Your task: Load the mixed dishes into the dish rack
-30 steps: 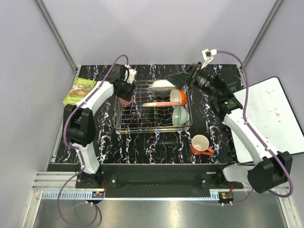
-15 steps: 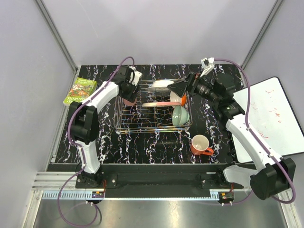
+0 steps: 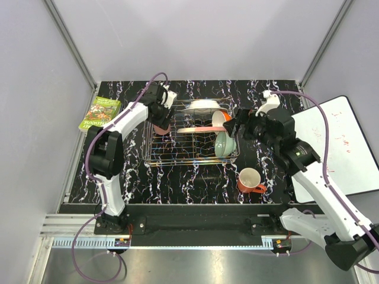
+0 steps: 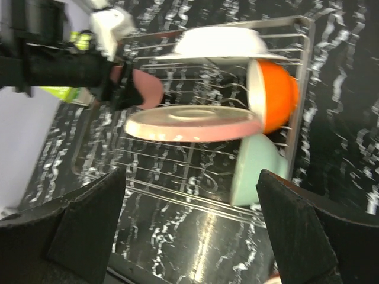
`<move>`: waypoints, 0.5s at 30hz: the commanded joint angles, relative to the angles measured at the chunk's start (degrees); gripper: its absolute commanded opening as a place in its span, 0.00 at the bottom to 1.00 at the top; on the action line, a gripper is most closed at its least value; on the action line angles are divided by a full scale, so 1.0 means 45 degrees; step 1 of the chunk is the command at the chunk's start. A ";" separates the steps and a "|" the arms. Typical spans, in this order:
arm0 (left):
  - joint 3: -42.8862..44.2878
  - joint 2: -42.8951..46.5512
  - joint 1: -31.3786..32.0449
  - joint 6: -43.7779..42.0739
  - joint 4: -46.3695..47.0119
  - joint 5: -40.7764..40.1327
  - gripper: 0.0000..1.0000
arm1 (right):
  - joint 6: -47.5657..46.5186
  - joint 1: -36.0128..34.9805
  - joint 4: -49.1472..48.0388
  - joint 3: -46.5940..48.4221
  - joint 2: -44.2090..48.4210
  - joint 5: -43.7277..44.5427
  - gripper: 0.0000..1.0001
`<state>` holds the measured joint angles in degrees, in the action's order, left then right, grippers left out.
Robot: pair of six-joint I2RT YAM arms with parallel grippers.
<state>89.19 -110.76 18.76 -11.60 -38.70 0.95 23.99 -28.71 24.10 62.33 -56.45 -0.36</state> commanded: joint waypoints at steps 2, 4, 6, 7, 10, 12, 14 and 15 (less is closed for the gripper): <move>0.0064 -0.0289 0.0029 -0.0216 0.0279 0.0257 0.79 | -0.0156 -0.0824 0.2568 0.0640 -0.0131 0.2422 1.00; 0.0005 -0.0250 0.0029 -0.0274 0.0279 0.0179 0.84 | 0.0097 -0.1236 0.3313 0.0856 -0.0229 0.2833 1.00; -0.0073 -0.0250 0.0029 -0.0275 0.0279 0.0102 0.91 | 0.0625 -0.1568 0.4699 0.1480 -0.0561 0.2426 0.94; -0.0112 -0.0250 0.0029 -0.0275 0.0279 0.0101 0.91 | 0.0820 -0.1724 0.5670 0.1753 -0.0833 0.2443 0.93; -0.0151 -0.0308 0.0029 -0.0216 0.0279 0.0004 0.99 | 0.1425 -0.2310 0.7197 0.1621 -0.1166 0.2346 0.88; -0.0112 -0.0231 0.0029 -0.0216 0.0279 -0.0152 0.99 | 0.1914 -0.2603 0.7670 0.1327 -0.1090 0.2054 0.87; -0.0054 -0.0133 0.0029 -0.0197 0.0279 -0.0192 0.99 | 0.2420 -0.2721 0.8140 0.0917 -0.0836 0.1800 0.87; -0.0015 0.0041 0.0029 -0.0197 0.0279 -0.0172 0.99 | 0.2559 -0.2799 0.8276 0.0858 -0.0758 0.1780 0.86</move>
<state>88.73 -111.90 19.07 -12.25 -38.46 1.08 30.22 -39.86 53.08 67.29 -61.45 8.12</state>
